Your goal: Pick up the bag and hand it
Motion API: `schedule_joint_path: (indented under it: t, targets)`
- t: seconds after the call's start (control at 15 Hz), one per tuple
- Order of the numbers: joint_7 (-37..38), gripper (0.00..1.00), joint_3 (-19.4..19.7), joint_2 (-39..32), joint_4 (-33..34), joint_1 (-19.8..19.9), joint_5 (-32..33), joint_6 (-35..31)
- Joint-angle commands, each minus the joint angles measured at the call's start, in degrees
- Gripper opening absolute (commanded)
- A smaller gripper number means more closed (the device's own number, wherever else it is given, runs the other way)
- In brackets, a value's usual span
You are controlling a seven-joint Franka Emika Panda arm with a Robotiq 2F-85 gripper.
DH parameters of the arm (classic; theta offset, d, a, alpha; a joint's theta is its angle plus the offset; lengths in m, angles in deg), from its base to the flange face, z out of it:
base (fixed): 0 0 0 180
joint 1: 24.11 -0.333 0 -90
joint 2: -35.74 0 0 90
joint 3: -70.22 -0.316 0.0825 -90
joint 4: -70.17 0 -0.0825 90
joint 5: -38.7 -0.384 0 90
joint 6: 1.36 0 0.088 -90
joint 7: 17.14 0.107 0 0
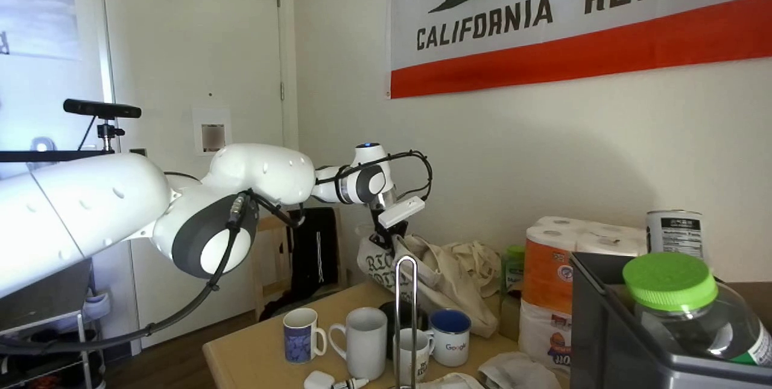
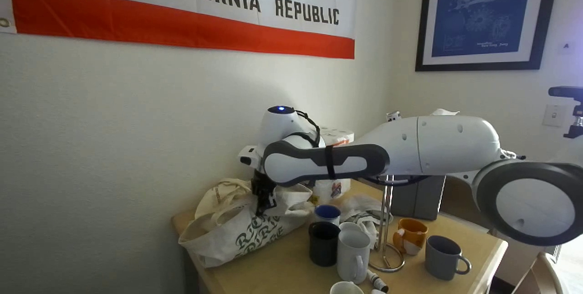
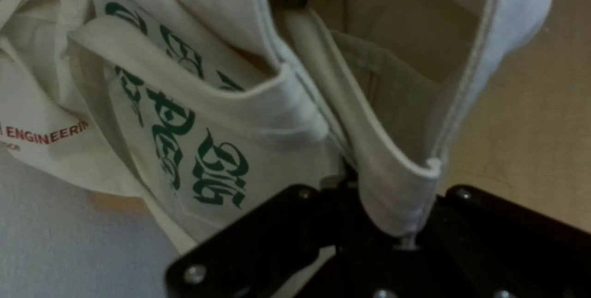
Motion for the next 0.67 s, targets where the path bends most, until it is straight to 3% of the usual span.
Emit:
schedule_joint_path:
  t: [0.0,0.07,0.13,0.4,0.47,0.6]
  targets:
    - [-4.3,0.02,-2.8,1.8,1.9,0.5,-1.9,1.6]
    - [-5.0,0.02,-3.1,1.9,2.3,0.5,-1.8,1.6]
    - [-6.9,0.02,1.0,0.3,6.9,-1.5,-6.6,3.2]
    - [-10.3,0.02,3.5,0.3,10.2,-2.2,-11.4,5.2]
    - [-9.7,0.02,1.5,3.0,5.8,-1.2,-9.1,3.3]
    - [-10.0,0.02,1.7,3.4,6.0,-1.3,-9.1,3.2]
